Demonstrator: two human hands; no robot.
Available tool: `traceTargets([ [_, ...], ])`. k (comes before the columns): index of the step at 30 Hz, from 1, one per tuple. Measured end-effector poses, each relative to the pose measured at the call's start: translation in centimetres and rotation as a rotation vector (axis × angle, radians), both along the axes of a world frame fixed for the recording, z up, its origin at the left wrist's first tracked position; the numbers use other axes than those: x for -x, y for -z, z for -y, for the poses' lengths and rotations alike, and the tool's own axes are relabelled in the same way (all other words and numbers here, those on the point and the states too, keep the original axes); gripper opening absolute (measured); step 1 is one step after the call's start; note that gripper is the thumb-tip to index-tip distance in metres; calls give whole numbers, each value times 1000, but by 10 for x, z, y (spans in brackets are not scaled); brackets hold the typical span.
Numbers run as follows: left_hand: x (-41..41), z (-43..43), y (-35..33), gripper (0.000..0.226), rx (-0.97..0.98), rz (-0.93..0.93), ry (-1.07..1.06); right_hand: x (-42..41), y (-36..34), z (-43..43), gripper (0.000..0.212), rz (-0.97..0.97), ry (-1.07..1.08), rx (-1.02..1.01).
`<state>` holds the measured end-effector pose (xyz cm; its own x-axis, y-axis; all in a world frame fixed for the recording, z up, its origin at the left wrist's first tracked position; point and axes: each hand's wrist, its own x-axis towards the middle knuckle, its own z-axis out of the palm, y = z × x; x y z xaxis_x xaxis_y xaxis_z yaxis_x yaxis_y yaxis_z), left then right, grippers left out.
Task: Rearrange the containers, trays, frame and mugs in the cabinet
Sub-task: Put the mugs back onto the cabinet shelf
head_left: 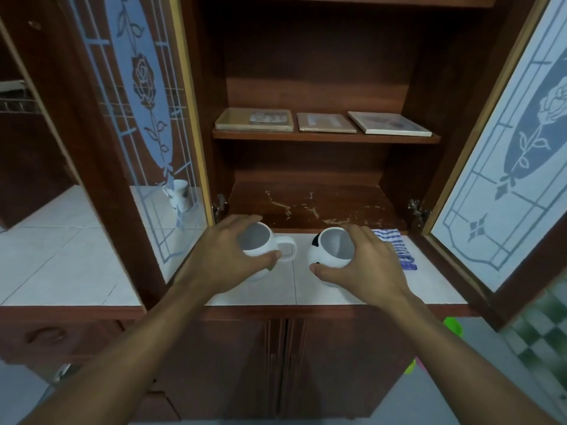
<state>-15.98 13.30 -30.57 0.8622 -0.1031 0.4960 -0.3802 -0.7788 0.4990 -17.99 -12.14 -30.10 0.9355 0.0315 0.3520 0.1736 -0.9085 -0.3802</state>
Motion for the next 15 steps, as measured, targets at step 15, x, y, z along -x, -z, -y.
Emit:
traceTargets([
  [15, -100, 14, 14, 88, -37, -8, -63, -111, 10, 15, 78, -69, -61, -35],
])
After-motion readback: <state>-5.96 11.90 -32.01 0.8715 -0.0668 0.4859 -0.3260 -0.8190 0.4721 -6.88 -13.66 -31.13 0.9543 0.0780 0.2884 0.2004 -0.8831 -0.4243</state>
